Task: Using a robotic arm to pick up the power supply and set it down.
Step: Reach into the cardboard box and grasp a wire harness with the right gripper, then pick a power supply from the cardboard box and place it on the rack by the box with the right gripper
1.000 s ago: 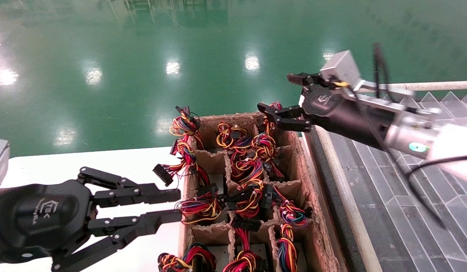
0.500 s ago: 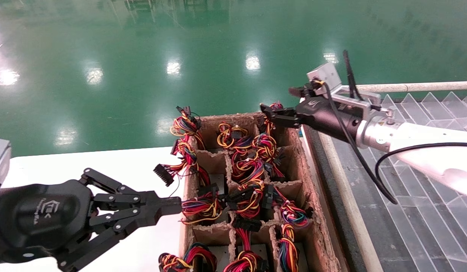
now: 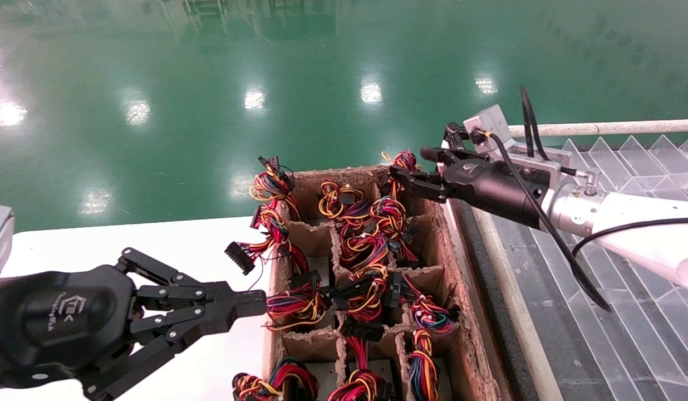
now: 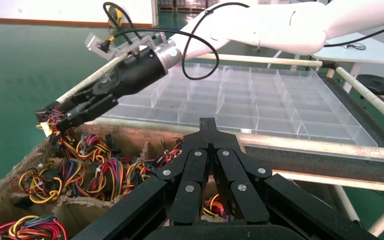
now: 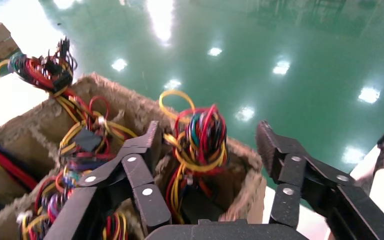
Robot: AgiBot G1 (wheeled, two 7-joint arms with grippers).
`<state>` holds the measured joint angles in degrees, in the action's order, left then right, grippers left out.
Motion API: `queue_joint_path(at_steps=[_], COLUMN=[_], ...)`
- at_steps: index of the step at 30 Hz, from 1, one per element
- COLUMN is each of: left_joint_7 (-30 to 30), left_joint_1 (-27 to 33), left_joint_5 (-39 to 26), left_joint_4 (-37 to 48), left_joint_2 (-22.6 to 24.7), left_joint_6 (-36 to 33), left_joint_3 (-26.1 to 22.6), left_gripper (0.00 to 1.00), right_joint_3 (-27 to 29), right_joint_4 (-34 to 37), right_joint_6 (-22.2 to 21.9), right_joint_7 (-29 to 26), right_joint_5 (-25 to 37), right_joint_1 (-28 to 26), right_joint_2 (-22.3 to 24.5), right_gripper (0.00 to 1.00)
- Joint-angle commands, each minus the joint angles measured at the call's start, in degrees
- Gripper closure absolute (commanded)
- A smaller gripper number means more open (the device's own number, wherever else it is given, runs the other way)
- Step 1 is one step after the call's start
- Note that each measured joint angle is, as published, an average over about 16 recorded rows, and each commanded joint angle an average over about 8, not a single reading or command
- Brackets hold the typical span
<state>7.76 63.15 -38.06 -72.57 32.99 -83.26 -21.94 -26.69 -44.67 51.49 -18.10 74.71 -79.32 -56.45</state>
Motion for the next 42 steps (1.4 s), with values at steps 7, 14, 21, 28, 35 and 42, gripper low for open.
queue_joint_path(at_steps=[7,14,21,28,35,42], left_joint_7=[0.0,0.0,0.0,0.0,0.0,0.0], left_joint_1=[0.0,0.0,0.0,0.0,0.0,0.0], left_joint_5=[0.0,0.0,0.0,0.0,0.0,0.0], left_joint_4=[0.0,0.0,0.0,0.0,0.0,0.0], left_joint_2=[0.0,0.0,0.0,0.0,0.0,0.0], left_joint_6=[0.0,0.0,0.0,0.0,0.0,0.0], left_joint_3=[0.0,0.0,0.0,0.0,0.0,0.0], left_gripper=[1.00,1.00,1.00,1.00,1.00,1.00], right_joint_3=[0.0,0.0,-0.2,1.0,3.2,5.3], right_joint_4=[0.8,2.3,2.1,-1.3,-5.8,-10.4], right_joint_6=[1.0,1.5,2.4,3.0,2.8,0.7], right_joint_7=[0.2,1.1,1.9,3.2,5.4,7.6], right_joint_5=[-0.5,-0.6,-0.5,-1.9,-3.9,-3.7], right_joint_1=[0.3,-0.3,-0.8,-0.8,-1.4,-4.8], right_joint_2=[0.0,-0.6,-0.5,0.4,2.0,4.0], right_gripper=[1.00,1.00,1.00,1.00,1.00,1.00])
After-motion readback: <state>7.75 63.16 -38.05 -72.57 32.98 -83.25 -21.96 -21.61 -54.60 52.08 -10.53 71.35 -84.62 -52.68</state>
